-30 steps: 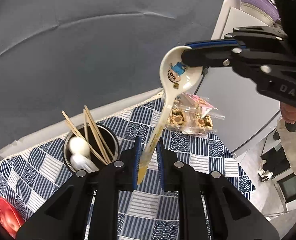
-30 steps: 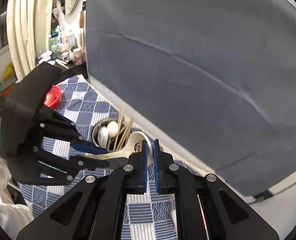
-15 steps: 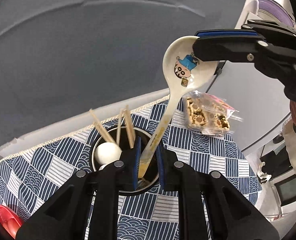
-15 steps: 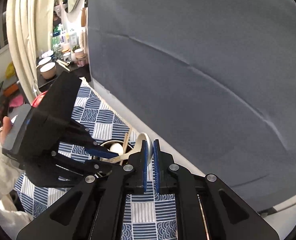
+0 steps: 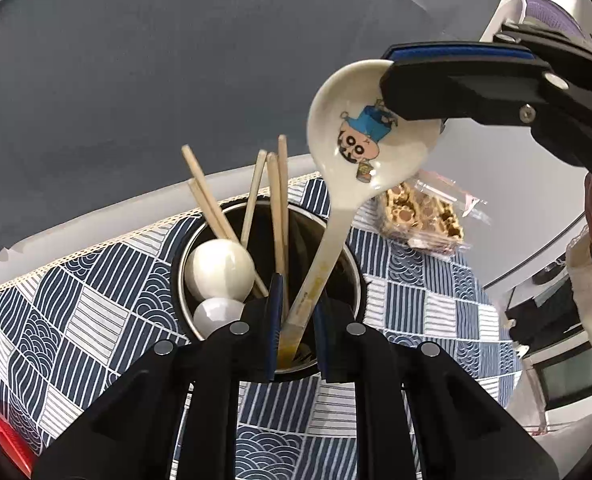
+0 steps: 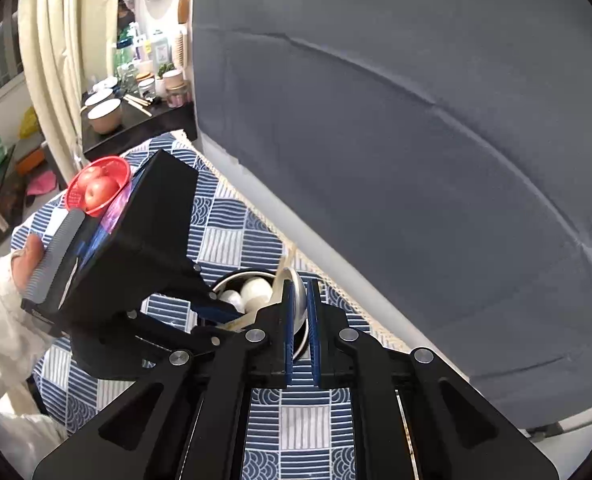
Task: Organize utensils
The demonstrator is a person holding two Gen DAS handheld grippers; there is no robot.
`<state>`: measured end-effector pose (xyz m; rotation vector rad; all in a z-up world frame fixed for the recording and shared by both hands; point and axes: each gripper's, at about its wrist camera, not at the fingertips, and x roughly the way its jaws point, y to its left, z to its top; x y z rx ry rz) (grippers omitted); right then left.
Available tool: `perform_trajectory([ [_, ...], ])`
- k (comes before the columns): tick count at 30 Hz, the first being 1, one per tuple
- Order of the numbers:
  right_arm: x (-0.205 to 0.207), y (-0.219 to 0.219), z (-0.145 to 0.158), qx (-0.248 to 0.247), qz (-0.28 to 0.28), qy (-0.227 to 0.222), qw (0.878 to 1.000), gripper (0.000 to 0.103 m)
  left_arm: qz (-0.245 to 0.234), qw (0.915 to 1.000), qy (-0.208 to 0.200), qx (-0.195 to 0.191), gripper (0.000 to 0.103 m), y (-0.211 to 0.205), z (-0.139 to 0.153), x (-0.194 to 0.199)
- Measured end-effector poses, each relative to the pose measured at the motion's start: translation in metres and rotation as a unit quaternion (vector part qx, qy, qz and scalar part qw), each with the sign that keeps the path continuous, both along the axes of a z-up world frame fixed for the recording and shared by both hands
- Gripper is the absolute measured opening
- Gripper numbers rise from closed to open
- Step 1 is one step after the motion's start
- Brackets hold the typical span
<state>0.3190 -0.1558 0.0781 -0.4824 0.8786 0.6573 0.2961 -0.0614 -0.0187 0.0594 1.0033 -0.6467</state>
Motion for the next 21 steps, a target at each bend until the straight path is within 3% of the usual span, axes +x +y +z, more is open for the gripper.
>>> perform_trajectory([
  [9, -0.003, 0.008, -0.028, 0.007, 0.003, 0.038, 0.999, 0.008, 0.000, 1.0000, -0.009, -0.003, 0.017, 0.010, -0.008, -0.007],
  [11, -0.004, 0.011, -0.033, 0.006, 0.008, 0.048, 0.999, 0.008, 0.000, 0.9999, -0.016, 0.001, 0.022, 0.011, -0.005, -0.009],
  [13, -0.006, 0.012, -0.037, 0.002, 0.003, 0.049, 0.999, 0.010, -0.002, 0.9997, -0.025, -0.005, 0.042, 0.014, -0.001, -0.013],
  [14, -0.005, 0.010, -0.039, 0.002, -0.001, 0.052, 0.999, 0.013, -0.002, 0.9995, -0.032, -0.006, 0.047, 0.015, 0.001, -0.016],
  [17, -0.007, -0.005, -0.038, 0.026, -0.027, 0.054, 0.998, 0.045, 0.001, 0.9985, -0.055, -0.004, 0.061, 0.019, 0.009, -0.026],
  [18, -0.008, -0.009, -0.038, 0.031, -0.033, 0.053, 0.998, 0.060, 0.004, 0.9982, -0.060, -0.001, 0.074, 0.021, 0.010, -0.029],
  [19, -0.011, -0.014, -0.037, 0.035, -0.040, 0.046, 0.997, 0.069, 0.013, 0.9976, -0.067, 0.006, 0.086, 0.023, 0.011, -0.032],
  [21, -0.017, -0.020, -0.038, 0.040, -0.049, 0.037, 0.997, 0.081, 0.032, 0.9958, -0.085, 0.013, 0.092, 0.029, 0.012, -0.041],
])
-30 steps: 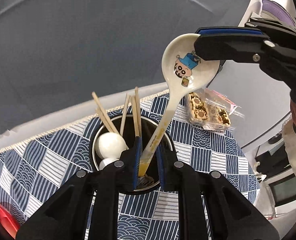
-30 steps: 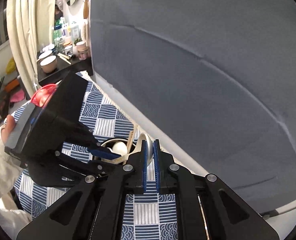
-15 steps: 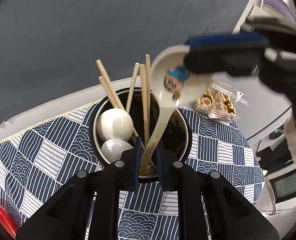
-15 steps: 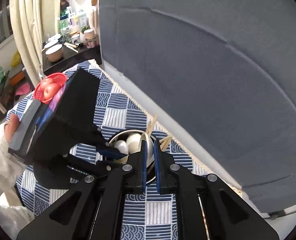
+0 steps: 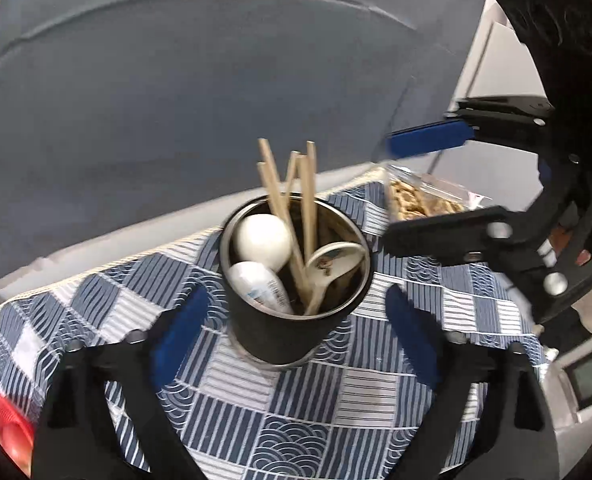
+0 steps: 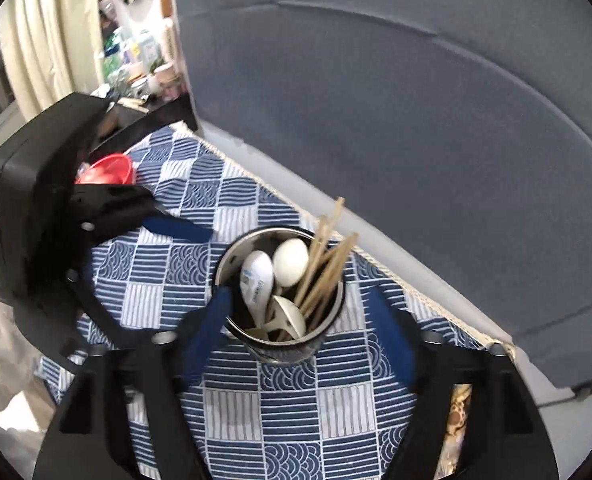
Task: Organize utensils
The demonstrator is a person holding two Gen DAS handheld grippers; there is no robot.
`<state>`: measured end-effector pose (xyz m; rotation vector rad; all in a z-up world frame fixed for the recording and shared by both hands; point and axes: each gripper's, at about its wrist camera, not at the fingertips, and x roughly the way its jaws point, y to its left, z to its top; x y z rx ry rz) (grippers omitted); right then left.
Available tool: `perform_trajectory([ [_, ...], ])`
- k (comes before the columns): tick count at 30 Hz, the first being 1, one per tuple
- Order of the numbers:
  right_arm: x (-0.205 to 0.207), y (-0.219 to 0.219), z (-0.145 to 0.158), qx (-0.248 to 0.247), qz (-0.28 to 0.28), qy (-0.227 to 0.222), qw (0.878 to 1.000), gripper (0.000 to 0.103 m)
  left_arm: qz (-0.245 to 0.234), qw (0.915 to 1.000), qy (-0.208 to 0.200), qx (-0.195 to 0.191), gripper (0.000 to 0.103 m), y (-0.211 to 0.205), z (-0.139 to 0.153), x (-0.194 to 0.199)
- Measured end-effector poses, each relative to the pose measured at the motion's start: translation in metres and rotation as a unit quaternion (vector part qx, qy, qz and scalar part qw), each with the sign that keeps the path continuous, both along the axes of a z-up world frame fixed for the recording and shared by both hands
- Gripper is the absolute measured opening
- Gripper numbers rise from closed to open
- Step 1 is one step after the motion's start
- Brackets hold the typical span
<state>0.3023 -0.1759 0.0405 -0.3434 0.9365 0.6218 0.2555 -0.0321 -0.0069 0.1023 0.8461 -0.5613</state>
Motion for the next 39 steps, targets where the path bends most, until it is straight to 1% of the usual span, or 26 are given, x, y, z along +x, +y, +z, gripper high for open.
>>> perform_trajectory([
  [1, -0.004, -0.003, -0.001, 0.004, -0.004, -0.003, 1.000, 0.086, 0.005, 1.0000, -0.001, -0.002, 0.096, 0.003, 0.000, -0.003],
  [3, -0.012, -0.009, -0.005, 0.013, -0.011, -0.005, 1.000, 0.087, 0.026, 0.9997, 0.002, -0.001, 0.097, 0.011, -0.003, -0.009],
  [7, -0.030, -0.018, -0.016, 0.015, -0.023, 0.002, 1.000, 0.088, 0.073, 0.9973, 0.008, 0.010, 0.097, 0.026, -0.013, -0.023],
  [14, -0.065, -0.035, -0.051, 0.014, -0.053, 0.036, 0.998, 0.089, 0.129, 0.9912, 0.027, -0.002, 0.097, 0.047, -0.025, -0.065],
  [17, -0.083, -0.045, -0.058, 0.023, -0.058, 0.037, 0.997, 0.089, 0.143, 0.9892, 0.029, 0.007, 0.097, 0.049, -0.027, -0.086],
  [20, -0.098, -0.055, -0.062, 0.037, -0.067, 0.038, 0.996, 0.089, 0.138, 0.9897, 0.037, 0.004, 0.097, 0.045, -0.028, -0.106],
  [23, -0.117, -0.068, -0.068, 0.039, -0.086, 0.030, 0.995, 0.089, 0.145, 0.9887, 0.020, 0.032, 0.097, 0.032, -0.029, -0.130],
  [26, -0.134, -0.080, -0.070, 0.042, -0.099, 0.028, 0.994, 0.089, 0.156, 0.9871, 0.018, 0.027, 0.097, 0.022, -0.031, -0.153],
  [28, -0.143, -0.088, -0.072, 0.048, -0.107, 0.037, 0.992, 0.090, 0.173, 0.9842, 0.011, 0.035, 0.097, 0.017, -0.033, -0.167],
  [29, -0.149, -0.092, -0.073, 0.059, -0.105, 0.049, 0.991, 0.091, 0.187, 0.9816, 0.004, 0.040, 0.097, 0.014, -0.034, -0.173],
  [30, -0.154, -0.094, -0.074, 0.067, -0.105, 0.052, 0.991, 0.091, 0.198, 0.9793, 0.002, 0.042, 0.097, 0.013, -0.035, -0.177],
  [33, -0.175, -0.100, -0.071, 0.059, -0.115, 0.036, 0.991, 0.091, 0.226, 0.9735, 0.016, 0.031, 0.097, 0.012, -0.042, -0.188],
  [34, -0.180, -0.102, -0.072, 0.057, -0.117, 0.035, 0.991, 0.093, 0.238, 0.9708, 0.019, 0.026, 0.097, 0.012, -0.045, -0.193],
  [36, -0.191, -0.107, -0.071, 0.060, -0.121, 0.031, 0.990, 0.093, 0.259, 0.9653, 0.023, 0.022, 0.097, 0.014, -0.047, -0.202],
  [39, -0.206, -0.113, -0.069, 0.064, -0.131, 0.028, 0.989, 0.094, 0.285, 0.9580, 0.019, 0.025, 0.097, 0.016, -0.047, -0.217],
])
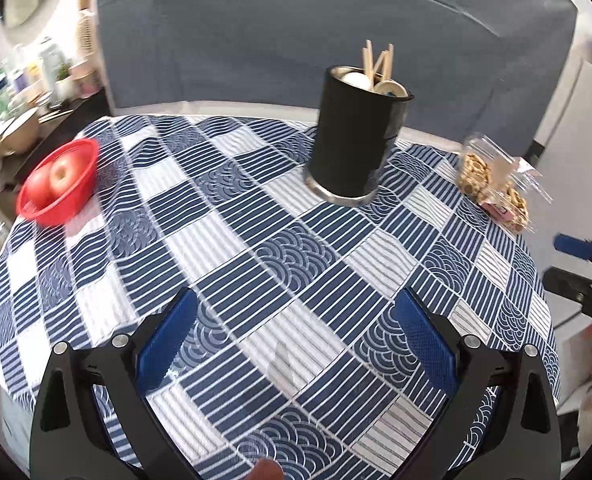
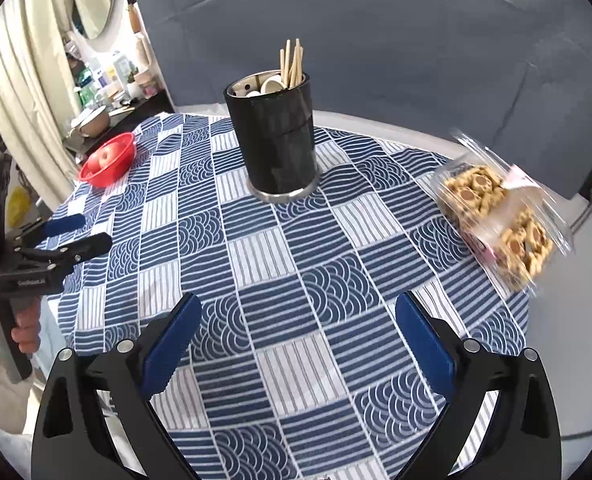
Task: Organize utensils
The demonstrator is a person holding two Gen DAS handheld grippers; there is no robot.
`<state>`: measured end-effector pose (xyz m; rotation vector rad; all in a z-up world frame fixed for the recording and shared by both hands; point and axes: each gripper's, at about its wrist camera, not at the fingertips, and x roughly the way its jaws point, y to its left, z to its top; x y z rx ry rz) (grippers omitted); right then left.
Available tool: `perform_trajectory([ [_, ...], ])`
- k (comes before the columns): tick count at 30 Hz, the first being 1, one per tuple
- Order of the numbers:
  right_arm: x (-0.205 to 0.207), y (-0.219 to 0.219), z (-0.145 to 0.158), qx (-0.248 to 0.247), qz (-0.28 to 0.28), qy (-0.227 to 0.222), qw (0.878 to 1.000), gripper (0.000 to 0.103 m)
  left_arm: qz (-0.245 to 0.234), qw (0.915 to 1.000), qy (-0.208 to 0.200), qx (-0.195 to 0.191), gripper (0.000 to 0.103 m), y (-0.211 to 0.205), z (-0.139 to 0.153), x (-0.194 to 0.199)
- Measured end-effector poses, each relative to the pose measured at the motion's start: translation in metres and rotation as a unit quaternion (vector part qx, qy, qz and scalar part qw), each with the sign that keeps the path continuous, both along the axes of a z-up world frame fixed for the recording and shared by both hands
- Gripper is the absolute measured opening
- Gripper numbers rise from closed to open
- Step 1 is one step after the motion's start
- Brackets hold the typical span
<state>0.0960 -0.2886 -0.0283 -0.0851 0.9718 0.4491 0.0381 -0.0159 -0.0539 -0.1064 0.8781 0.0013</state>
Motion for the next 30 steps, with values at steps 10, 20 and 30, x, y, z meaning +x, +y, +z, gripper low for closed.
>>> perform_trajectory([
  [10, -0.034, -0.009, 0.004, 0.009, -0.017, 0.004, 1.000, 0.095, 0.022, 0.9989, -0.006, 0.042, 0.097, -0.005, 0.007, -0.041],
  [20, -0.054, -0.014, -0.002, 0.021, -0.046, -0.002, 0.999, 0.095, 0.026, 0.9990, 0.019, 0.031, 0.097, -0.021, 0.001, -0.058],
  [30, -0.066, -0.021, -0.015, 0.018, -0.074, 0.021, 0.997, 0.095, 0.021, 0.9987, 0.023, 0.039, 0.097, -0.030, 0.000, -0.059],
])
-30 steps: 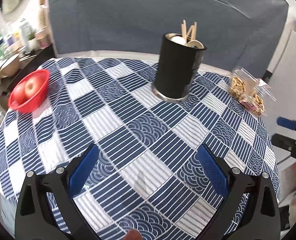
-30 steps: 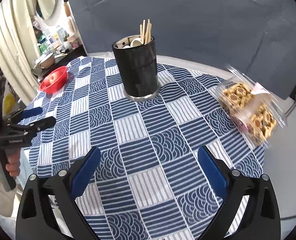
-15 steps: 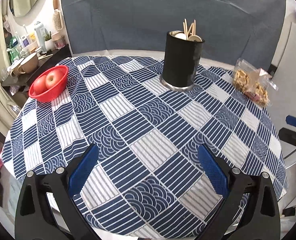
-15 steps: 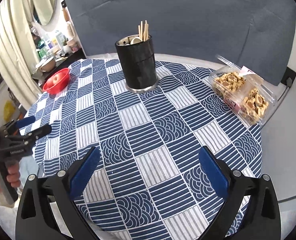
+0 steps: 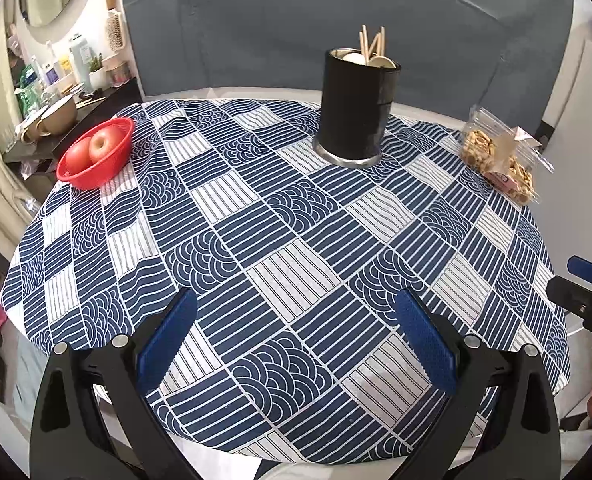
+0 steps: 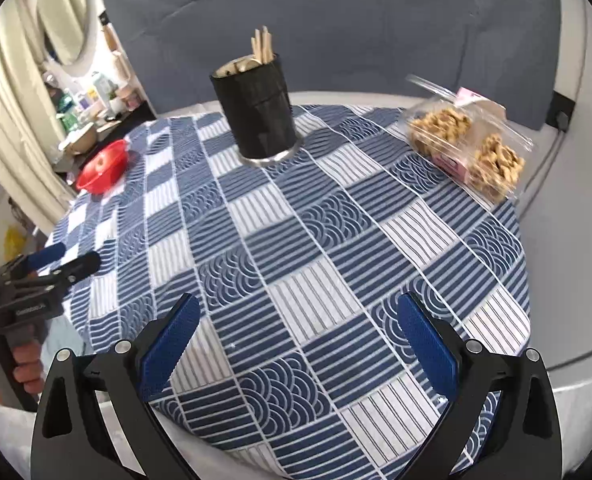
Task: Organize utensils
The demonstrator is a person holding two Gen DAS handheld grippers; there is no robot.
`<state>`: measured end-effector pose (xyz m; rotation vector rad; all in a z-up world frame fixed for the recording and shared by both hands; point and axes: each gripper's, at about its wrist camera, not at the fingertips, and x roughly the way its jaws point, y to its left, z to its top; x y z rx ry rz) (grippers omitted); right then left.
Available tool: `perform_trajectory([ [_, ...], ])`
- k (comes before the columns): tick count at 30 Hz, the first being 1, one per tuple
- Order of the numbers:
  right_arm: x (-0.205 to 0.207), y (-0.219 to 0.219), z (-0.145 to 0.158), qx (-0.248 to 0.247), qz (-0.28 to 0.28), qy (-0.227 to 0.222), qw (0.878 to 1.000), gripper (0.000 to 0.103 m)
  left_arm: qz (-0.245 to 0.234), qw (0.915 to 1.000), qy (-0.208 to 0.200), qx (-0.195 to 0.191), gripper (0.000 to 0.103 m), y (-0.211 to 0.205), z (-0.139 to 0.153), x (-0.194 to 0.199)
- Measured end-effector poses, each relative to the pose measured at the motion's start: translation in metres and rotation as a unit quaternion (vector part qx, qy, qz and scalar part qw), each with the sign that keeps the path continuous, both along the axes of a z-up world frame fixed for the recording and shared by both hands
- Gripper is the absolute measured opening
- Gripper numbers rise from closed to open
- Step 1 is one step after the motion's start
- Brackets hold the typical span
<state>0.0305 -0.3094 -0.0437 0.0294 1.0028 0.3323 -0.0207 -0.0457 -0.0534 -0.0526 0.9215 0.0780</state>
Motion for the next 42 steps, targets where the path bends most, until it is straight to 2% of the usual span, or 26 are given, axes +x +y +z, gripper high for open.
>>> perform_trajectory([
  [4, -0.003, 0.005, 0.002, -0.003, 0.011, -0.010, 1.000, 0.095, -0.009, 0.9999, 0.012, -0.007, 0.097, -0.003, -0.005, 0.002],
  [12, -0.002, 0.007, 0.003, -0.007, 0.014, -0.012, 1.000, 0.095, -0.024, 0.9997, 0.004, 0.008, 0.097, -0.011, -0.001, -0.001],
  [22, -0.006, 0.008, 0.005, -0.016, 0.022, -0.019, 0.999, 0.095, -0.031, 0.9995, 0.005, -0.008, 0.097, -0.013, -0.002, -0.004],
  [31, -0.011, 0.010, 0.008, -0.023, 0.029, -0.034, 0.999, 0.095, -0.019, 0.9997, 0.004, -0.016, 0.097, -0.008, -0.002, -0.007],
  [42, -0.016, 0.008, 0.009, -0.016, 0.026, -0.035, 0.999, 0.095, -0.026, 0.9997, -0.003, -0.003, 0.097, -0.012, 0.001, -0.013],
])
